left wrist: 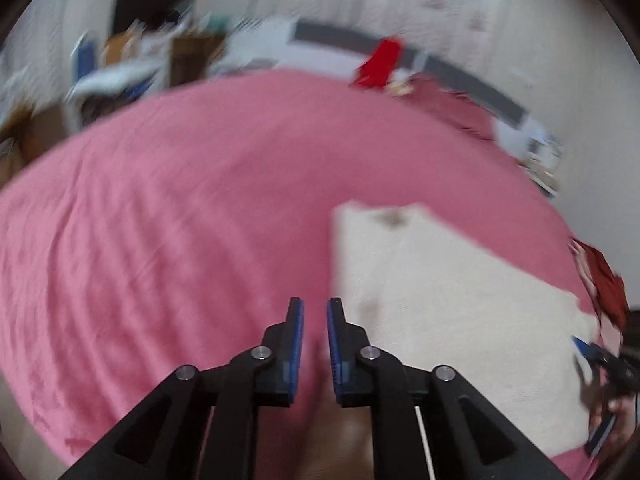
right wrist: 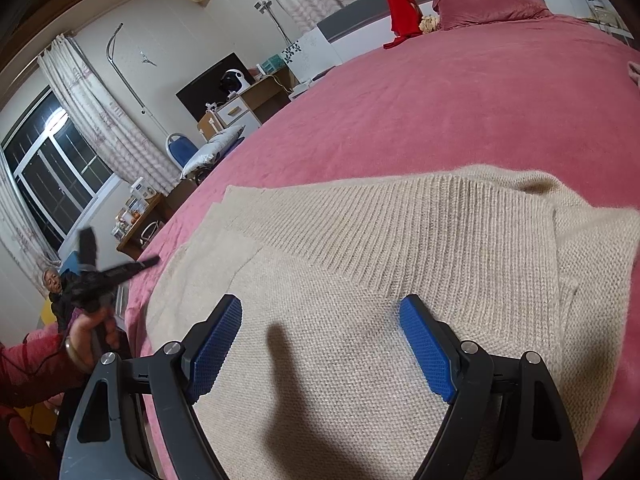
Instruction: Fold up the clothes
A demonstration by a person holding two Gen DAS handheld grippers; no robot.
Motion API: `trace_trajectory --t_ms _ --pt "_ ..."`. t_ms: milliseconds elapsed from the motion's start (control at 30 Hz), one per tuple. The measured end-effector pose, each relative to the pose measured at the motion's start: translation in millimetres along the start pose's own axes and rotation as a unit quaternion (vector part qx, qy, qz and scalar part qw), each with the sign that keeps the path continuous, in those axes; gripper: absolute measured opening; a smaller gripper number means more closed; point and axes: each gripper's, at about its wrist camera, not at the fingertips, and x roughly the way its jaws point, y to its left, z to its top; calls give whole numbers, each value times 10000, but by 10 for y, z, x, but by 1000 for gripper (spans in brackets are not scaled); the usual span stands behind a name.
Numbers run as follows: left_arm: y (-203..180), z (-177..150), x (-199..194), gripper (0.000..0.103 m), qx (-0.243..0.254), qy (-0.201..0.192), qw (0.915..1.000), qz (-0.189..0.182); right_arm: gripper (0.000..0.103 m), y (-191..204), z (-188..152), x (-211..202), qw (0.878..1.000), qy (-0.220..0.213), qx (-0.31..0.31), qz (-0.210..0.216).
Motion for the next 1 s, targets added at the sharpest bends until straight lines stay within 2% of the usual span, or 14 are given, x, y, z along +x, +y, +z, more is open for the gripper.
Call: trace_trajectory --t_ms 100,167,233,300,333,400,467,567,700,800,900,1000 --pt "-662 125 51 13 700 -150 9964 -452 83 12 -11 -3 10000 -10 -26 -13" --pt "-1053 145 196 13 1262 5 9905 -544 83 14 -17 -8 10000 -20 -33 -4" --pt "-1262 37 378 16 1787 200 9830 -361 83 12 -19 -14 10000 -25 -23 13" --pt "-1321 -31 685 16 2089 368 9770 231 83 9 -16 -15 10000 -21 -4 30" --pt "-1295 -48 740 17 2013 426 9778 386 83 7 -14 -15 10000 -18 6 38" --pt "-1103 -23 796 19 1548 362 9868 324 83 21 -11 -5 10000 11 -30 17" --pt "-964 -69 771 19 1352 324 9890 510 83 39 -6 6 10000 40 -82 -8" --pt "-923 -194 668 19 1452 203 9872 631 83 66 -6 21 9999 55 -138 -52" --pt "-1139 -348 567 19 1593 64 9837 828 83 136 12 -15 9996 -29 -152 -216" --pt "-1160 -414 445 18 1499 48 9867 624 83 270 48 -170 9995 -296 -111 3" --pt "-1161 -343 381 18 1317 179 9907 288 83 530 20 -244 9987 -204 -336 325" --pt "-1209 -379 318 19 1357 37 9902 320 83 879 -15 -115 9945 14 -758 727"
